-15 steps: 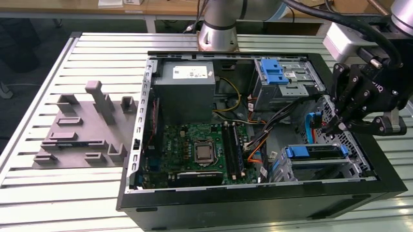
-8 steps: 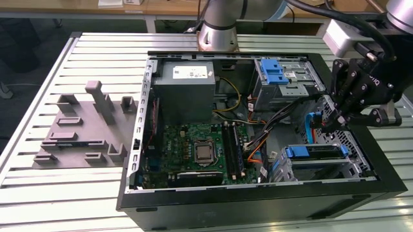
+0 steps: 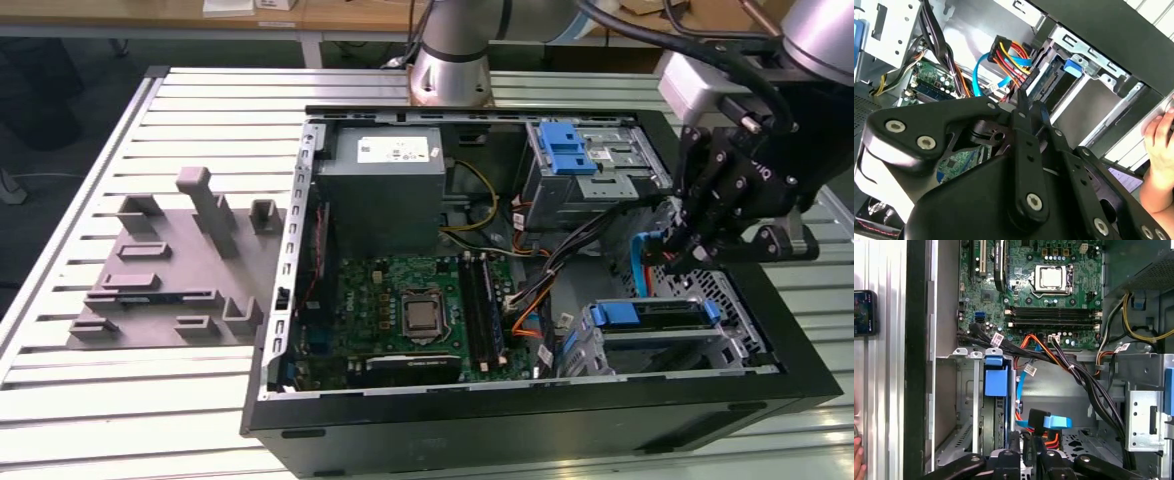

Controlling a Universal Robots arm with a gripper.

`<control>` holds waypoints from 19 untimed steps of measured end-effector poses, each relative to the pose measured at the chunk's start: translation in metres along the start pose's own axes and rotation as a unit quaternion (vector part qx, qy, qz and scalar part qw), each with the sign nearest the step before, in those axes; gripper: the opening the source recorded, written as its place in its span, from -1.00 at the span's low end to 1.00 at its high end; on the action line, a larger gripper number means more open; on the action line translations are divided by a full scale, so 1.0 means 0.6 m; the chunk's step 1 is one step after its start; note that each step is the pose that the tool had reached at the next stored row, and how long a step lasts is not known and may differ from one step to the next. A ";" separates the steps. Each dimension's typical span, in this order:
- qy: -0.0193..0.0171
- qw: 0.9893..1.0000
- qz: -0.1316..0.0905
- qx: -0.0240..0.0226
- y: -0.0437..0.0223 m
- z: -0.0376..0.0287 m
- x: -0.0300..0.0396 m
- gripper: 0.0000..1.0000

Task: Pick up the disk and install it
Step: 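Insert the first disk wire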

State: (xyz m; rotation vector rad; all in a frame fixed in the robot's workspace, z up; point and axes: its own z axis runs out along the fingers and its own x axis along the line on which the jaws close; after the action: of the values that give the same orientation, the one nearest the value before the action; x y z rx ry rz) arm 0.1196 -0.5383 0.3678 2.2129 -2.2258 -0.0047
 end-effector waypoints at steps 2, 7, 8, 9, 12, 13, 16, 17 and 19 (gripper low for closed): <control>0.000 1.000 0.000 0.000 -0.003 0.003 -0.001 -0.52; 0.000 1.000 0.001 0.000 -0.007 0.011 -0.002 -0.52; 0.000 1.000 0.001 0.000 -0.007 0.012 -0.002 -0.52; 0.000 1.000 0.001 0.000 -0.007 0.013 -0.002 -0.52; 0.000 1.000 0.001 0.000 -0.007 0.014 -0.002 -0.52; 0.000 1.000 0.001 0.000 -0.007 0.015 -0.002 -0.52; 0.000 1.000 0.001 0.000 -0.007 0.018 -0.003 -0.52; 0.000 1.000 0.001 0.000 -0.007 0.019 -0.004 -0.52; 0.000 1.000 0.001 0.000 -0.007 0.021 -0.005 -0.52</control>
State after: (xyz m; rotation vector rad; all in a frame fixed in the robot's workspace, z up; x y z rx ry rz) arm 0.1240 -0.5352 0.3553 2.2100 -2.2293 -0.0053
